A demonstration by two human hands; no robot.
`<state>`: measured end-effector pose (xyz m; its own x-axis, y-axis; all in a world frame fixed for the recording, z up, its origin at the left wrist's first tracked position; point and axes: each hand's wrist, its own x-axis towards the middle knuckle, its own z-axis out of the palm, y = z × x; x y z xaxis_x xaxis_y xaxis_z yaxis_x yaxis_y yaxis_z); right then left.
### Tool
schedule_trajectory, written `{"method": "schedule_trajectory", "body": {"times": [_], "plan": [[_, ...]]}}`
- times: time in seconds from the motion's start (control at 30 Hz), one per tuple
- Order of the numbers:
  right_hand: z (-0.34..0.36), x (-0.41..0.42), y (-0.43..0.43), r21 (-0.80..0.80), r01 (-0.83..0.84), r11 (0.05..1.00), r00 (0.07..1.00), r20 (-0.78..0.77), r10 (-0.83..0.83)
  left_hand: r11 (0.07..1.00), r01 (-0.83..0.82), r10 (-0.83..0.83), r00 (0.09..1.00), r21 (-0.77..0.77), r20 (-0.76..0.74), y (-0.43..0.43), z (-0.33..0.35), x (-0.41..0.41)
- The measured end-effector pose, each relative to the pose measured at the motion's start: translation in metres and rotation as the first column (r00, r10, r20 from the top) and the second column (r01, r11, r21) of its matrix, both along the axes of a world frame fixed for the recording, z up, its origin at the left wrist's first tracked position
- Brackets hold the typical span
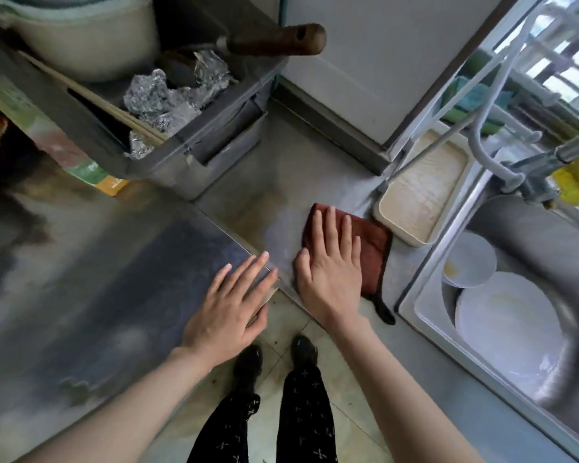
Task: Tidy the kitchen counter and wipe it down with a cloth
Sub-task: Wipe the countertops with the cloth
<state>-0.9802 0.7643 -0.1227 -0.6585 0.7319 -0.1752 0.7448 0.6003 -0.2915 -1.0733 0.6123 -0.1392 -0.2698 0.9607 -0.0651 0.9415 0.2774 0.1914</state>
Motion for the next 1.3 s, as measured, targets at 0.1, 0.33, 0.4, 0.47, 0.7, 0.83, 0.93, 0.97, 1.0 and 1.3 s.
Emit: {"method": "schedule_trajectory", "body": {"times": [0.1,0.33,0.4,0.47,0.7,0.83,0.93,0.97,1.0,1.3], "plan": [[-0.001,0.004,-0.005,0.021,-0.36,0.933,0.933,-0.02,0.36,1.0,-0.029,0.029,1.0,-0.006,0.001,0.001,0.001,0.001],[0.0,-0.047,0.052,0.003,-0.211,0.978,0.977,0.031,0.21,0.988,-0.155,0.154,0.986,-0.021,-0.061,-0.004,0.016,0.009],[0.003,-0.057,0.039,-0.04,-0.24,0.97,0.971,-0.004,0.24,0.941,-0.338,0.338,0.941,-0.001,-0.032,-0.011,0.024,0.013],[0.006,-0.047,0.024,-0.065,-0.476,0.877,0.88,-0.028,0.475,0.866,-0.499,0.499,0.866,-0.019,-0.009,-0.017,0.028,0.014],[-0.002,-0.07,0.072,0.039,-0.445,0.895,0.896,0.033,0.444,0.734,-0.671,0.675,0.738,-0.106,0.011,-0.016,0.011,0.017],[-0.002,-0.079,0.047,0.005,-0.41,0.912,0.912,0.003,0.41,0.719,-0.69,0.693,0.721,-0.084,0.009,-0.016,0.006,0.018],[0.002,-0.057,0.038,-0.011,-0.677,0.736,0.736,-0.016,0.676,0.715,-0.693,0.697,0.717,-0.089,0.015,-0.016,0.006,0.017],[0.002,-0.055,0.046,0.017,-0.719,0.695,0.694,-0.011,0.719,0.716,-0.692,0.696,0.718,-0.093,0.015,-0.016,0.005,0.017],[0.001,-0.058,0.058,0.052,-0.72,0.692,0.693,-0.006,0.721,0.718,-0.69,0.694,0.72,-0.097,0.016,-0.016,0.005,0.017],[0.003,-0.091,0.066,-0.047,-0.578,0.815,0.816,-0.034,0.577,0.735,-0.669,0.672,0.74,-0.109,-0.015,-0.016,0.002,0.017]]}}
